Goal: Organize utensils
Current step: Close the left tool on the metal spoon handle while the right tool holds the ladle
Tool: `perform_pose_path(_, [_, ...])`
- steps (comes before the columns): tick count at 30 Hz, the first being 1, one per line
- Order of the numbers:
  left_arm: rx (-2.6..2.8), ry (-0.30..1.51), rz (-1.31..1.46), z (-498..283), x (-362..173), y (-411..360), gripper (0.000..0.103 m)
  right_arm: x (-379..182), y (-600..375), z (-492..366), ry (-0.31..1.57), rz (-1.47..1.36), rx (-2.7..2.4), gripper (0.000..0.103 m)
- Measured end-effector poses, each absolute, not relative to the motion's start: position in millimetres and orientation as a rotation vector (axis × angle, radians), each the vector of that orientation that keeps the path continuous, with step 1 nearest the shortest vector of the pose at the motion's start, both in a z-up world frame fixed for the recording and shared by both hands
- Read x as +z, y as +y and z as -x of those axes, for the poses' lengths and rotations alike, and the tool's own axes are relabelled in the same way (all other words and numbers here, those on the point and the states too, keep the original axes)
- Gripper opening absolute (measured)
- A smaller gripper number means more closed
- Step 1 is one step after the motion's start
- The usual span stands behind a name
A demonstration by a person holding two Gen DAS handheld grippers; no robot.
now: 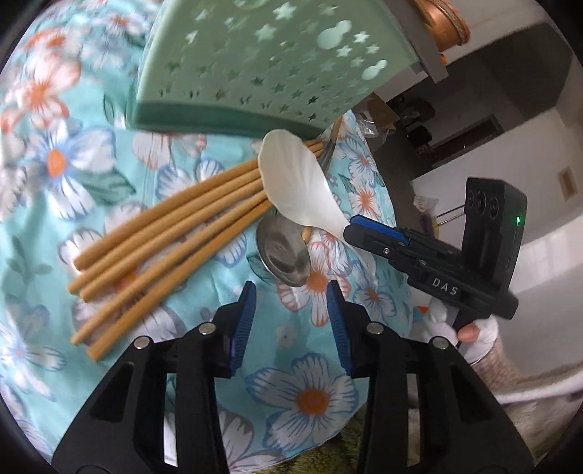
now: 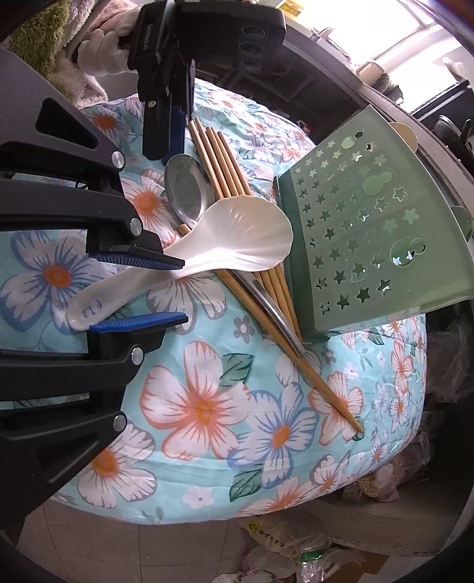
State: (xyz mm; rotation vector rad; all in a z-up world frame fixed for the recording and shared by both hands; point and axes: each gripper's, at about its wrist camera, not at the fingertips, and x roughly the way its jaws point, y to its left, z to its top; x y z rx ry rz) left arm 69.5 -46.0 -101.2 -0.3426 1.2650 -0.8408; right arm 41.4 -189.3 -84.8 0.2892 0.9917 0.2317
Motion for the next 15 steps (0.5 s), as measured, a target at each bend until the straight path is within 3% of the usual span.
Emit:
perform_pose_path(6, [-0.823,1.343,0.618,-85.6,-126.2,-35.9,0.032,-86.1,-190.3,-41.6,0.975,-0.303,0.241,0.024])
perform_pose_path(13, [-0.747,1.384,0.68,-89.8,-140.8,-36.2,0.007,-88.2,-192.9,-39.3,0.965,-0.33,0.24,0.025])
perform_pose_path(15, [-0.734,1.39,0.661,-89.3,-140.1,-38.9,0.005,-87.7,-192.7,-38.2,0.959,-0.33,0.241,0.025])
